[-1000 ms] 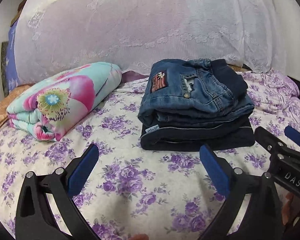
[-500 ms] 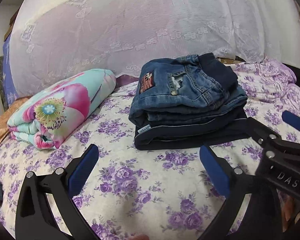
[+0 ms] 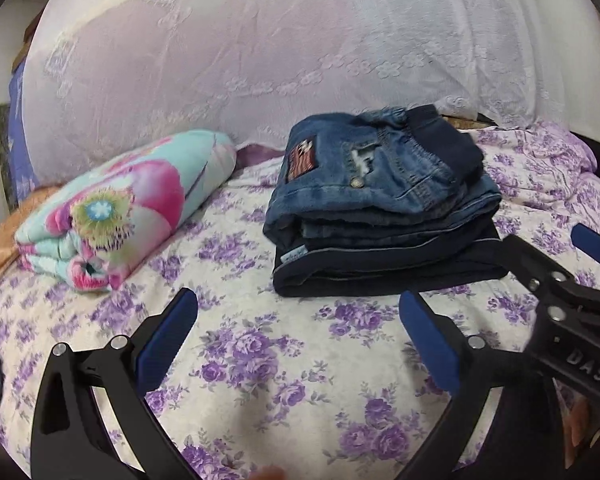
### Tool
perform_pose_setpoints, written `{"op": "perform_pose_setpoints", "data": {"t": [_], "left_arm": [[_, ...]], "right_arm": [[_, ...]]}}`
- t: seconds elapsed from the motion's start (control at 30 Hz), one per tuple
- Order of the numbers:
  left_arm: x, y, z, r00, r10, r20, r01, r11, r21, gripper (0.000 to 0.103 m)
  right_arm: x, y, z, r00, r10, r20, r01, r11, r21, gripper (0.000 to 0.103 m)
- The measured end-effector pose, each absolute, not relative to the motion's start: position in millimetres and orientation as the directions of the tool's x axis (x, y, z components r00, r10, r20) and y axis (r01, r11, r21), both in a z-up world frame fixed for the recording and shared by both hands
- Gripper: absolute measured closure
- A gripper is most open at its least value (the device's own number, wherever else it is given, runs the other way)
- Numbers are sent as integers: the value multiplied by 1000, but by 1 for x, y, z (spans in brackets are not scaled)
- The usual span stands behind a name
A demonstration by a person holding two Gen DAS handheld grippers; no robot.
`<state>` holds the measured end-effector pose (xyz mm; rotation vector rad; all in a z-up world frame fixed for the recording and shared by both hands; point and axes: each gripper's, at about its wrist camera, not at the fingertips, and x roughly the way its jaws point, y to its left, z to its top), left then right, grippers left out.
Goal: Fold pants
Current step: 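Open both grippers and withdraw them from the stacked jeans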
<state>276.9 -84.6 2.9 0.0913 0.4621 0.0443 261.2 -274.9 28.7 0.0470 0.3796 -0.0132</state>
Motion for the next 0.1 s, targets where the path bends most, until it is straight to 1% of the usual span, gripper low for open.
{"op": "perform_pose_setpoints", "data": {"t": [0.1], "left_arm": [[279, -80, 1, 888, 66, -456, -32, 996, 82, 5]], "right_arm": [[261, -275, 29, 929, -5, -371, 23, 999, 45, 3]]}}
